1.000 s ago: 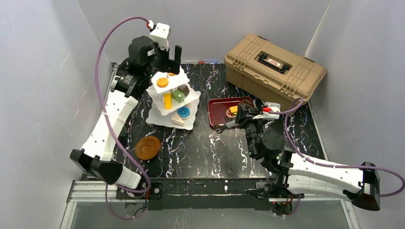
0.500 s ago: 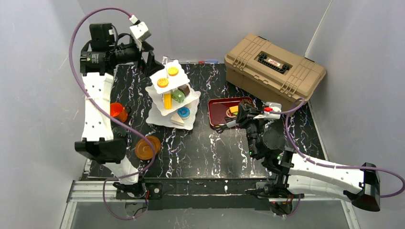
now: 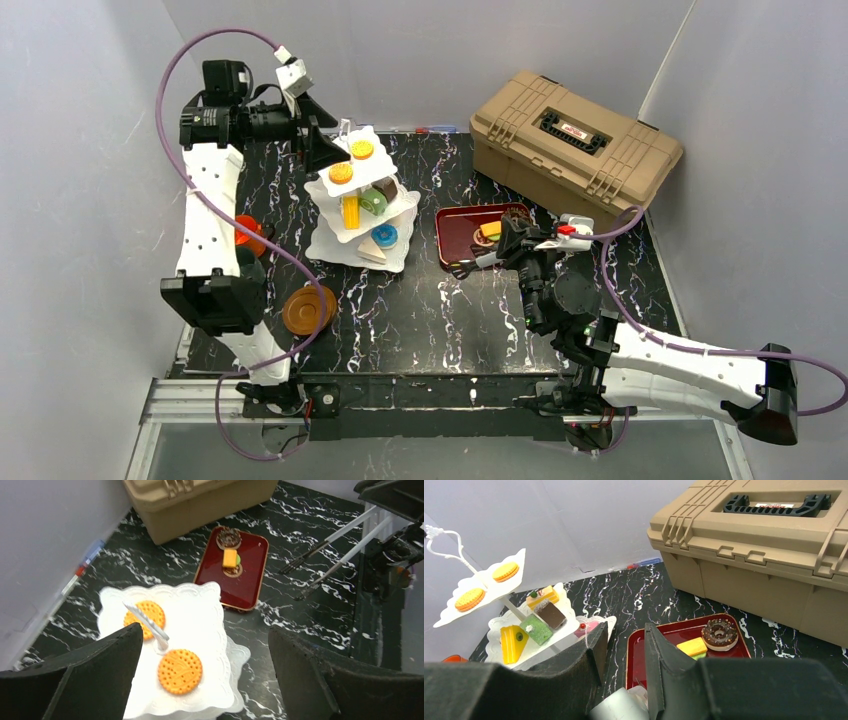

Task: Serve the afternoon tea
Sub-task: Adjust the desert table at the center of the board.

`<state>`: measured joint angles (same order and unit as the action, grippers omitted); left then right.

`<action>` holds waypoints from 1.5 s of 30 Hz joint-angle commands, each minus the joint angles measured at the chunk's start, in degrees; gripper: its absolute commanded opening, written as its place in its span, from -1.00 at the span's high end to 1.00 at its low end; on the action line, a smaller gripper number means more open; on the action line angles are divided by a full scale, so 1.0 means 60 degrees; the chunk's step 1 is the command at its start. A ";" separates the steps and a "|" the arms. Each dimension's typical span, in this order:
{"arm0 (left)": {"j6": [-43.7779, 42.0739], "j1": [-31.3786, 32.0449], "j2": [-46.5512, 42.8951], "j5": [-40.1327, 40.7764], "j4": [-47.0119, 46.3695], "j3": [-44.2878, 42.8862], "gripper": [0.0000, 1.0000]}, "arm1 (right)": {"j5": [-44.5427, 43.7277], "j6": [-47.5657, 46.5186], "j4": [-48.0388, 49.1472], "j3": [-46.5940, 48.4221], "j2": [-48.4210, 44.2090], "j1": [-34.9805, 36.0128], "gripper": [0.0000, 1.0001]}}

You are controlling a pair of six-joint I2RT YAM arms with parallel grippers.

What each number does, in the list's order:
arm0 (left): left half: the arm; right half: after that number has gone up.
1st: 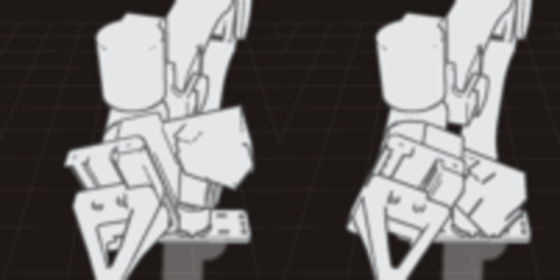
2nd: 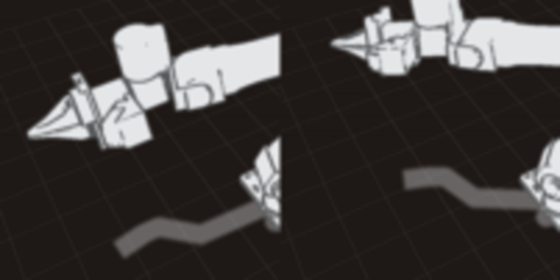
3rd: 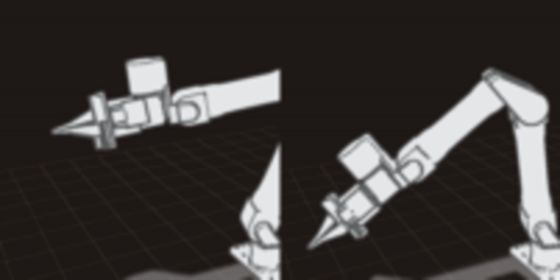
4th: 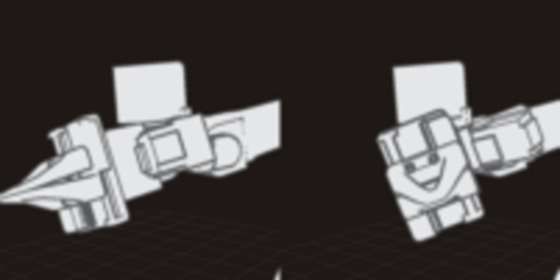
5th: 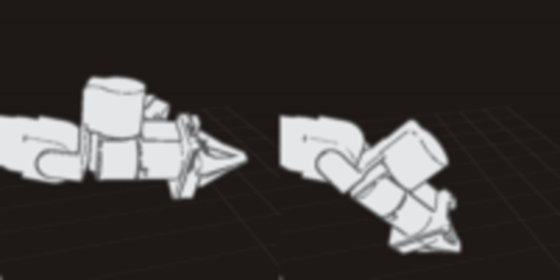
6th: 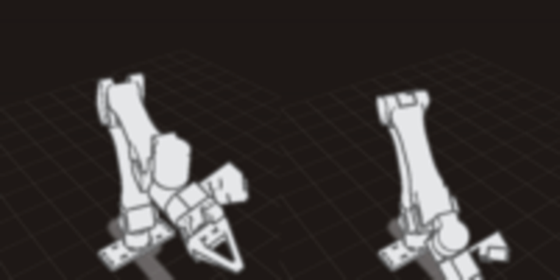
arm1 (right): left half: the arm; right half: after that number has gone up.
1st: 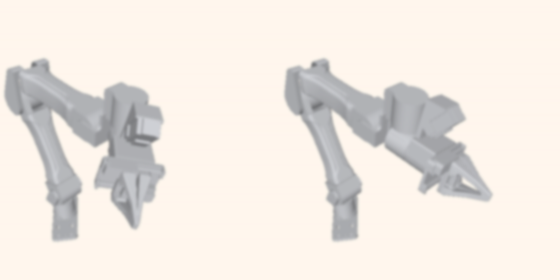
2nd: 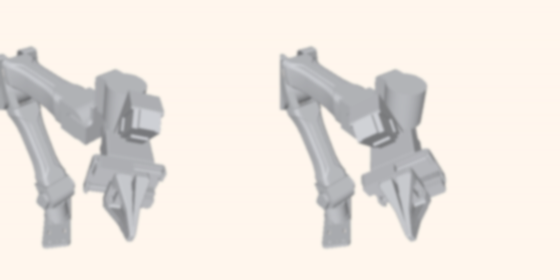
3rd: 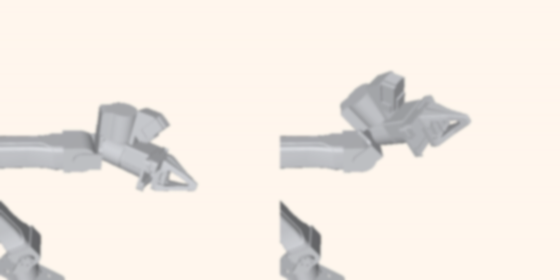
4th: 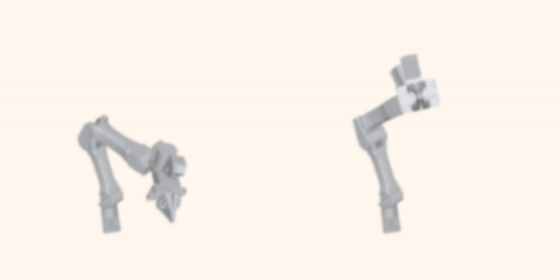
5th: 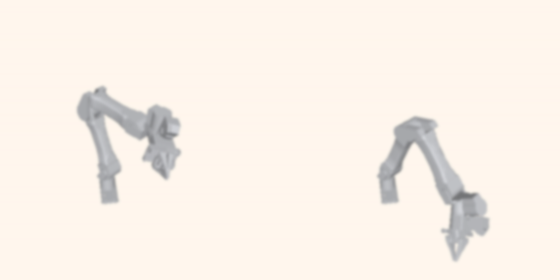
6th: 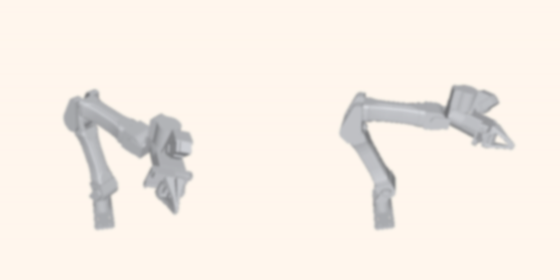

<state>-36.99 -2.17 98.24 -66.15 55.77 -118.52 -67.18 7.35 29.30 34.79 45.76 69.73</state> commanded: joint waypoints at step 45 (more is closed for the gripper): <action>0.6038 0.2738 -0.2615 1.0740 -0.6785 0.3937 1.00 | -0.0217 0.0462 0.0133 0.0003 -0.0511 -0.0079 0.97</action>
<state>-3.90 13.08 83.15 -11.88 18.48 -92.01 -67.37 9.26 27.79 34.74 43.20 69.43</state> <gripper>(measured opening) 0.025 0.396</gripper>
